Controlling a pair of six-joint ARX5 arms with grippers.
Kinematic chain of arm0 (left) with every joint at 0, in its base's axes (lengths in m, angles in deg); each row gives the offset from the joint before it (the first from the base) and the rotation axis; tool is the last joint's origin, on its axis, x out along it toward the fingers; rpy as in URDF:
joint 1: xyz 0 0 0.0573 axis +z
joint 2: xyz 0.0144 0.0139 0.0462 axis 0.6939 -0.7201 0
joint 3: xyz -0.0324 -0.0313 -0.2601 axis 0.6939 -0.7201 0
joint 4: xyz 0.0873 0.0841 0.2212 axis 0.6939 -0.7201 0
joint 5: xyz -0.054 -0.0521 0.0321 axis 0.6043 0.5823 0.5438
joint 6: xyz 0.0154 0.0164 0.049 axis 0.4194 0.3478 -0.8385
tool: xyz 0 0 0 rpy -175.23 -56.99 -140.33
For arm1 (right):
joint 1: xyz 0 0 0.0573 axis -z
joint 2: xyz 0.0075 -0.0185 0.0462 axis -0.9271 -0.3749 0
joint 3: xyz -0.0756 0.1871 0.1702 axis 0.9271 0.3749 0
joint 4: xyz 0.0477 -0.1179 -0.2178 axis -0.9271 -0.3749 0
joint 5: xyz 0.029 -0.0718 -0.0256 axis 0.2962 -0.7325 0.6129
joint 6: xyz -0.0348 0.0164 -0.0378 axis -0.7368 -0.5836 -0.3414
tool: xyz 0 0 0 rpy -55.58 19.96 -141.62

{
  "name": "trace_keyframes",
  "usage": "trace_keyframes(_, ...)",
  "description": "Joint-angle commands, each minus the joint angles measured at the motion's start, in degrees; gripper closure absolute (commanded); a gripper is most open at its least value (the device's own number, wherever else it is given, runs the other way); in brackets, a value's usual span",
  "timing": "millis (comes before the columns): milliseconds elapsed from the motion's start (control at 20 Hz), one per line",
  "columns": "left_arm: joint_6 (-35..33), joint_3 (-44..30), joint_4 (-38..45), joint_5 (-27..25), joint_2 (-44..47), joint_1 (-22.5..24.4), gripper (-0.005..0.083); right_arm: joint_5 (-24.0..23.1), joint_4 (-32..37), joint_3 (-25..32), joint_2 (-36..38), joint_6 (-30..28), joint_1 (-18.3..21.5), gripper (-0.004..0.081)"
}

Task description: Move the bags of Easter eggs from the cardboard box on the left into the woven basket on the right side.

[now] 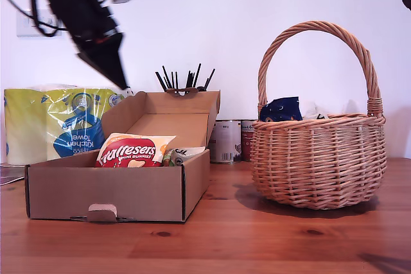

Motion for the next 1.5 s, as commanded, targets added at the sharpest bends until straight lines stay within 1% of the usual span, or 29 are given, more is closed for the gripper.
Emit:
trace_keyframes(0,-1.5,-0.7,2.5,2.0,-0.9,1.7,0.0781,0.0,0.7,-0.5,0.1,-0.4,-0.2,0.0782)
trace_keyframes(50,-2.3,-0.7,3.5,4.2,-1.0,3.0,0.0746,0.0,0.7,-0.5,0.1,-0.4,-0.2,0.0782)
trace_keyframes(100,-2.4,-0.7,4.3,6.7,-1.1,4.0,0.0646,0.0,0.7,-0.5,0.1,-0.4,-0.2,0.0782)
trace_keyframes(150,-2.4,-0.7,5.2,9.2,-1.4,4.5,0.0484,0.0,0.7,-0.5,0.1,-0.4,-0.2,0.0782)
trace_keyframes(200,-2.9,-0.7,7.0,9.5,-1.8,4.7,0.0271,0.0,0.7,-0.5,0.1,-0.4,-0.2,0.0783)
trace_keyframes(250,-4.7,-0.7,8.5,9.4,-2.4,4.7,0.0125,0.0,0.7,-0.5,0.1,-0.4,-0.2,0.0783)
trace_keyframes(300,-6.5,-0.7,9.9,9.4,-3.2,4.6,0.0063,0.0,0.7,-0.5,0.1,-0.4,-0.2,0.0782)
trace_keyframes(450,-10.5,-0.7,13.4,9.4,-6.3,3.5,0.0059,0.0,0.7,-0.5,0.1,-0.4,-0.2,0.0783)
trace_keyframes(650,-15.5,-0.7,15.3,9.2,-11.2,3.1,0.0059,0.0,0.7,-0.5,0.1,-0.4,-0.2,0.0783)
trace_keyframes(1050,-16.6,-0.7,16.6,6.8,-16.5,4.0,0.0062,0.0,0.6,-0.5,0.1,-0.4,-0.2,0.0783)
trace_keyframes(1200,-16.4,-0.7,14.1,6.8,-17.6,4.6,0.0062,0.0,0.6,-0.5,0.1,-0.4,-0.2,0.0783)
trace_keyframes(1450,-15.1,-0.7,7.5,7.0,-18.6,5.4,0.0064,0.0,0.5,-0.5,0.1,-0.4,-0.2,0.0783)
